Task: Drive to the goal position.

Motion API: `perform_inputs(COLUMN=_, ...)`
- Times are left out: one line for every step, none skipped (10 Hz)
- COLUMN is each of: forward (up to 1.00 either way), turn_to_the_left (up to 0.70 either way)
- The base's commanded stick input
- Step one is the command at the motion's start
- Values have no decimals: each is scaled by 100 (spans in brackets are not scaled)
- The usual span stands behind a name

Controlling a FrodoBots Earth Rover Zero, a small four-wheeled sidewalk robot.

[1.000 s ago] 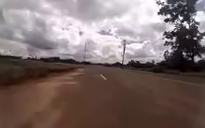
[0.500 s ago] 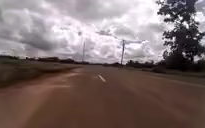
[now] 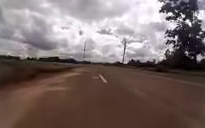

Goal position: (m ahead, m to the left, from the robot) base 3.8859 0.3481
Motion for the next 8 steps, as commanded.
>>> perform_inputs(forward=100, turn_to_the_left=0)
perform_inputs(forward=100, turn_to_the_left=0)
perform_inputs(forward=100, turn_to_the_left=0)
perform_inputs(forward=100, turn_to_the_left=0)
perform_inputs(forward=100, turn_to_the_left=0)
perform_inputs(forward=100, turn_to_the_left=0)
perform_inputs(forward=100, turn_to_the_left=0)
perform_inputs(forward=100, turn_to_the_left=0)
